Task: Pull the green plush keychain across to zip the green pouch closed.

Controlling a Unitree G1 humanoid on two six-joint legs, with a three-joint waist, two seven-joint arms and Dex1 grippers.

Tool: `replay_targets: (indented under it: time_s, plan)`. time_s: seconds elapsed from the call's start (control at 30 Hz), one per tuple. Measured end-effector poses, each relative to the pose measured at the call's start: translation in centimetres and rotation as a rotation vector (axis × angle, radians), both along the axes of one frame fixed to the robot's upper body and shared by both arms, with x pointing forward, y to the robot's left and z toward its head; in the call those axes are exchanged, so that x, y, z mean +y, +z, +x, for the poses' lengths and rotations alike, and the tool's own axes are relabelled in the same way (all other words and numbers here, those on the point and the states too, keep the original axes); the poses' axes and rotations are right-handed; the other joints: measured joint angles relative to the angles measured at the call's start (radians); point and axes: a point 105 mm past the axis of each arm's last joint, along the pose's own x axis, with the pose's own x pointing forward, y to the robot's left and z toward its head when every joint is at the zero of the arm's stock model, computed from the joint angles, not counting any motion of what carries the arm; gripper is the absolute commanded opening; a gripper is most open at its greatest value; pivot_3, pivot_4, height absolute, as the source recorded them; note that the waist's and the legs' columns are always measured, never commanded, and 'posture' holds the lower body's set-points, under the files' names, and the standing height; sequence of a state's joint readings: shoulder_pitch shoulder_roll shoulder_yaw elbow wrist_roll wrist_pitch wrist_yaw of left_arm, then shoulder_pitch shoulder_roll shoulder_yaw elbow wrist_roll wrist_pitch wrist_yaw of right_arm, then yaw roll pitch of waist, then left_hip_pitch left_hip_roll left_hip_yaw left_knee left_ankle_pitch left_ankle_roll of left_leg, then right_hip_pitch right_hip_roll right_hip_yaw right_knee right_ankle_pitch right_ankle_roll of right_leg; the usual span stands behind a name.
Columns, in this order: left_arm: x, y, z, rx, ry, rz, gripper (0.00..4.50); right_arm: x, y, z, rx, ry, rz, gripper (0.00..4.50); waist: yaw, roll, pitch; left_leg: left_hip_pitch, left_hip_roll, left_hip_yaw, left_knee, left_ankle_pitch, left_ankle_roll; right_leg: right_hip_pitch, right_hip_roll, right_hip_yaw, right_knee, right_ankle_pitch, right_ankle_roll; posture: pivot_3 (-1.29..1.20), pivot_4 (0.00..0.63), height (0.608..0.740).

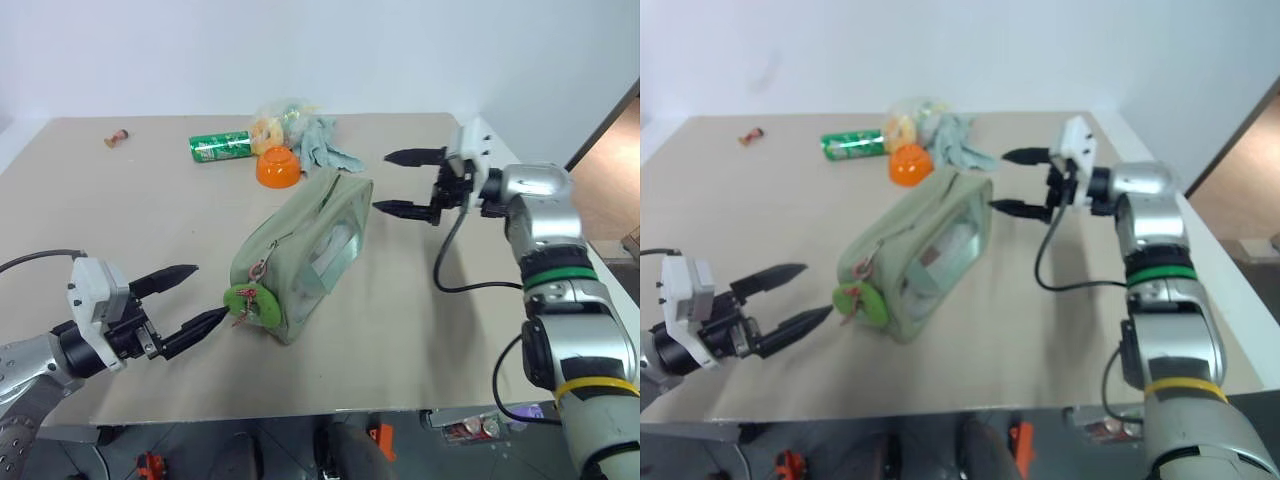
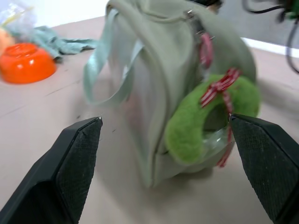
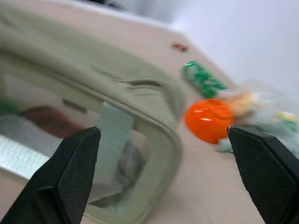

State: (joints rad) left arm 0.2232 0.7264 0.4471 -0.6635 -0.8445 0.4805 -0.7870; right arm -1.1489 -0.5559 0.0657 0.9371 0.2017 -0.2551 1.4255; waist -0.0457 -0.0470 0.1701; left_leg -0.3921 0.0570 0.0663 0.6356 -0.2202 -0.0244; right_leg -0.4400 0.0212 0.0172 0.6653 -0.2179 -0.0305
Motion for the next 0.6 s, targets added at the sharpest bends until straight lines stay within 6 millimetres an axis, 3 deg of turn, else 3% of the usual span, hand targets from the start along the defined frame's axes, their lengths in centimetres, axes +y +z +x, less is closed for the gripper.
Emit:
replay_targets:
  time_s: [0.2,0.23,0.47,0.57,0.6]
  plan:
    - [0.2,0.2,0.3,-0.014,0.042,0.007,4.47,1.5,-0.7,0.6,-0.011,0.037,-0.05,4.5,0.0,0.0,0.0,0.0,0.0,0.001,0.001,0.0,0.0,0.0,-0.002,0.001,0.0,0.0,0.0,0.0,0.15,0.74]
    - [0.1,0.2,0.3,-0.017,0.045,0.007,4.5,1.6,-0.7,0.7,-0.008,0.038,-0.05,3.96,0.0,0.0,0.0,0.0,0.0,0.001,0.001,0.0,0.0,0.0,-0.002,0.001,0.0,0.0,0.0,0.0,0.15,0.74]
    - [0.5,0.1,0.5,-0.024,0.087,0.016,4.5,1.6,-0.5,0.5,-0.015,0.057,-0.038,1.49,0.001,0.0,0.0,0.0,0.001,0.001,0.0,0.0,0.0,0.0,-0.001,0.0,0.0,0.0,0.0,0.0,0.15,0.74]
    - [0.4,0.3,0.6,-0.033,0.088,0.018,4.5,1.4,-0.5,0.4,-0.015,0.062,-0.038,0.68,0.0,0.001,0.0,0.001,0.002,0.001,0.0,0.0,0.0,0.0,0.0,0.001,0.001,0.0,0.0,0.0,0.15,0.74]
    - [0.4,0.3,0.6,-0.035,0.088,0.018,4.5,1.4,-0.5,0.4,-0.014,0.063,-0.039,0.68,0.0,0.001,0.0,0.001,0.002,0.001,0.0,0.0,0.0,0.0,0.0,0.001,0.001,0.0,0.0,0.0,0.15,0.74]
